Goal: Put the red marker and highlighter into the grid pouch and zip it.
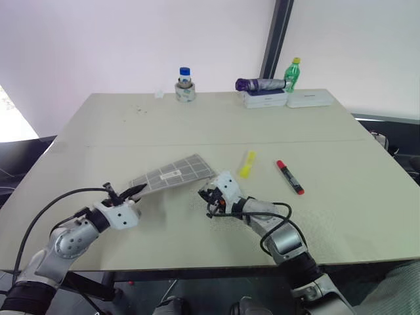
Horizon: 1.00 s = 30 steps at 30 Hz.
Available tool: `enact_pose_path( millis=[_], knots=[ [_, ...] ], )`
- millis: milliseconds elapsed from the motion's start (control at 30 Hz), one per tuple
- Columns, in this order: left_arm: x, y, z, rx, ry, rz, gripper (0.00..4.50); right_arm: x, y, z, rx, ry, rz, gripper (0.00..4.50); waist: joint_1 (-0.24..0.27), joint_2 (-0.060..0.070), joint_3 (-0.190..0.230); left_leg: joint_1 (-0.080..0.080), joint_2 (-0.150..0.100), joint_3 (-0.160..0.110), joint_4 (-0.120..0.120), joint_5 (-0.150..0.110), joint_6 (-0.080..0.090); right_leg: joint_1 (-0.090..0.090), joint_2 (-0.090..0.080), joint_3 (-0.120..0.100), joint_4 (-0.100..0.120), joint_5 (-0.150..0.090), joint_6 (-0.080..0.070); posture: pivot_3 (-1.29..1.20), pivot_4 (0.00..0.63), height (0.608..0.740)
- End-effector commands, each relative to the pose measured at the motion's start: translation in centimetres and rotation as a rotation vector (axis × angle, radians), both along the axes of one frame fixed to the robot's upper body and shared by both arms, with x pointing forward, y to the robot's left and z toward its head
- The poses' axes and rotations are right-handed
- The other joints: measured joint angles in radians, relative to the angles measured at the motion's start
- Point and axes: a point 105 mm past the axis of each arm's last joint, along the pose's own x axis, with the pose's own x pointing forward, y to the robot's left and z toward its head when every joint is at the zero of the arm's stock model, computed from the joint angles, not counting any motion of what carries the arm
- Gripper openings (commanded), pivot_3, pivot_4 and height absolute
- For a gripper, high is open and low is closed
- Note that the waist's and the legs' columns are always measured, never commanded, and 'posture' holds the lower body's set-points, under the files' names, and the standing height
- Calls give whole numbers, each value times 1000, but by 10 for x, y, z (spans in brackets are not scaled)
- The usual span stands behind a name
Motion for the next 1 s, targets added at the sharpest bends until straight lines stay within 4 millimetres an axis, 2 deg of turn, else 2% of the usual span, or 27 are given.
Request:
enact_pose_path(
  millis=[33,167,400,533,633,767,867,1000],
  knots=[
    [3,-4,12,-1,-69,21,0,-5,16,26,-49,-158,93,35,0,0,0,0,0,0,0,0,0,0,0,0,0,0,0,0,150,740],
    [5,-14,4,15,-78,34,0,-10,28,33,-80,-220,162,35,0,0,0,0,0,0,0,0,0,0,0,0,0,0,0,0,150,740],
    [2,-25,3,8,-93,22,0,-17,39,30,-151,-272,257,35,0,0,0,0,0,0,0,0,0,0,0,0,0,0,0,0,150,740],
    [7,-22,-1,28,-86,71,0,-26,50,37,-179,-377,367,35,0,0,0,0,0,0,0,0,0,0,0,0,0,0,0,0,150,740],
    [11,-28,-3,25,-95,73,0,-36,60,44,-217,-479,469,35,0,0,0,0,0,0,0,0,0,0,0,0,0,0,0,0,150,740],
    [15,-52,3,9,-95,28,0,-41,70,50,-315,-607,575,35,4,-1,0,0,0,1,1,1,-1,0,0,0,0,0,0,0,150,740],
    [14,-61,5,-4,-91,-1,0,-41,73,46,-335,-616,605,35,2,-1,0,0,0,1,1,2,-4,0,0,0,0,0,0,0,150,740],
    [8,-56,10,-16,-91,-6,0,-32,66,45,-338,-585,563,35,0,-1,0,0,0,1,0,3,-4,0,0,0,0,0,0,0,150,740]
  ],
)
